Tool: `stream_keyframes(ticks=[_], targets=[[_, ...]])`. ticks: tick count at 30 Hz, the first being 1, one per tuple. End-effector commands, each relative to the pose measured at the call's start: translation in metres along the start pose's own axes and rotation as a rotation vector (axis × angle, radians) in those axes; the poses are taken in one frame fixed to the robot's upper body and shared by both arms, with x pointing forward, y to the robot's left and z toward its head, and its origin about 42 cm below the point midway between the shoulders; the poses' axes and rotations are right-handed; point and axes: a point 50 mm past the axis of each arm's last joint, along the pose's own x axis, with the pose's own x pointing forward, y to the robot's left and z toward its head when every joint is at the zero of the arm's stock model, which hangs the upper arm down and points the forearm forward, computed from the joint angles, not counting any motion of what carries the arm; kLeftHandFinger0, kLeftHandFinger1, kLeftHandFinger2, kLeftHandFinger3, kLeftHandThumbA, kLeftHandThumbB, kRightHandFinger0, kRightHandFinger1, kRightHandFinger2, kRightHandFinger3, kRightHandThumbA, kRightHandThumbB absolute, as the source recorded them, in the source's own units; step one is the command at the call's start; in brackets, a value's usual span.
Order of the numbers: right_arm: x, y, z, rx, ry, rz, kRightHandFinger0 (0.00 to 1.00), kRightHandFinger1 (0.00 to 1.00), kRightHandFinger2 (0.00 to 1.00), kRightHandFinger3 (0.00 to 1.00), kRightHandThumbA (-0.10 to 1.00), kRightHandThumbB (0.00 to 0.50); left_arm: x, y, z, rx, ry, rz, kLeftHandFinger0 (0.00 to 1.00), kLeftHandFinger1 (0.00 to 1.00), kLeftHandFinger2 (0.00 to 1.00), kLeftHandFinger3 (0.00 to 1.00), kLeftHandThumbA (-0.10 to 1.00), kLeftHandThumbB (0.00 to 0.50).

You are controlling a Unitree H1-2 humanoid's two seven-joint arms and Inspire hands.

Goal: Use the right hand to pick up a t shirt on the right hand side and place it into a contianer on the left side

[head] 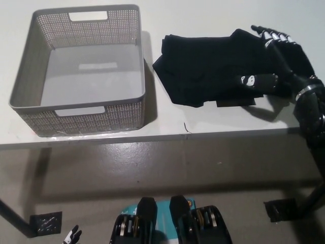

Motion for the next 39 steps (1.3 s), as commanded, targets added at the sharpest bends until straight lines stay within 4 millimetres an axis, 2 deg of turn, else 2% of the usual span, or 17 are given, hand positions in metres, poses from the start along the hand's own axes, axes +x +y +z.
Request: stream_keyframes(ticks=[1,5,8,10,11,13,15,16,18,23,24,26,27,31,39], targets=[[0.013,-0.022,0.009,-0.006,-0.006,-0.088,1.0,1.0,1.0,1.0,0.88,0.409,-0.001,0.005,0.006,-0.003,-0.047,0.006,1.0,1.0,1.0,1.0,1.0,0.186],[0.016,-0.015,0.014,-0.03,-0.004,-0.08,1.0,1.0,1.0,1.0,0.87,0.396,0.0,0.005,0.006,0.011,-0.049,0.001,1.0,1.0,1.0,1.0,1.0,0.217],[0.016,-0.01,0.016,-0.035,0.0,-0.058,1.0,1.0,1.0,1.0,0.86,0.381,-0.001,0.005,0.007,0.01,-0.051,-0.001,1.0,1.0,1.0,1.0,1.0,0.18],[0.015,-0.007,0.017,-0.034,0.002,-0.052,1.0,1.0,1.0,1.0,0.86,0.382,0.0,0.005,0.007,0.013,-0.053,-0.004,1.0,1.0,1.0,1.0,1.0,0.174],[0.016,-0.005,0.017,-0.044,0.015,-0.041,1.0,1.0,1.0,1.0,0.9,0.389,0.0,0.003,0.007,0.011,-0.053,-0.01,1.0,1.0,1.0,1.0,1.0,0.214],[0.017,-0.002,0.018,-0.038,0.024,-0.038,1.0,1.0,1.0,1.0,0.91,0.395,0.002,0.003,0.008,0.012,-0.058,-0.014,1.0,1.0,1.0,1.0,1.0,0.22],[0.017,0.001,0.016,-0.012,0.038,-0.038,1.0,1.0,1.0,1.0,0.91,0.399,0.003,0.002,0.008,0.016,-0.061,-0.012,1.0,1.0,1.0,1.0,1.0,0.192],[0.017,0.003,0.015,-0.005,0.043,-0.037,1.0,1.0,1.0,1.0,0.91,0.398,0.003,0.002,0.009,0.018,-0.062,-0.012,1.0,1.0,1.0,1.0,1.0,0.162],[0.018,0.007,0.013,0.004,0.047,-0.037,1.0,1.0,1.0,1.0,0.91,0.398,0.003,0.003,0.009,0.014,-0.062,-0.014,1.0,1.0,1.0,1.0,1.0,0.17],[0.023,0.014,0.01,0.007,0.067,-0.022,1.0,1.0,1.0,1.0,0.91,0.368,0.004,0.002,0.012,0.016,-0.077,-0.024,1.0,1.0,1.0,1.0,1.0,0.187],[0.026,0.017,0.011,0.005,0.075,-0.008,1.0,1.0,1.0,1.0,0.92,0.34,0.004,0.002,0.013,0.017,-0.08,-0.027,1.0,1.0,1.0,1.0,1.0,0.19],[0.027,0.016,0.012,-0.002,0.076,-0.005,1.0,1.0,1.0,1.0,0.92,0.322,0.006,0.001,0.015,-0.001,-0.085,-0.026,1.0,1.0,1.0,1.0,1.0,0.168],[0.029,0.018,0.013,-0.008,0.076,-0.001,1.0,1.0,1.0,1.0,0.93,0.301,0.006,0.002,0.016,0.006,-0.089,-0.026,1.0,1.0,1.0,1.0,1.0,0.189],[0.034,0.021,0.014,-0.018,0.078,0.017,1.0,1.0,1.0,1.0,0.97,0.272,0.008,0.0,0.019,0.007,-0.101,-0.037,1.0,1.0,1.0,1.0,1.0,0.178],[0.042,0.026,0.019,0.002,0.085,0.036,1.0,1.0,1.0,1.0,1.0,0.265,0.008,-0.004,0.022,0.001,-0.11,-0.056,1.0,1.0,1.0,1.0,1.0,0.193]])
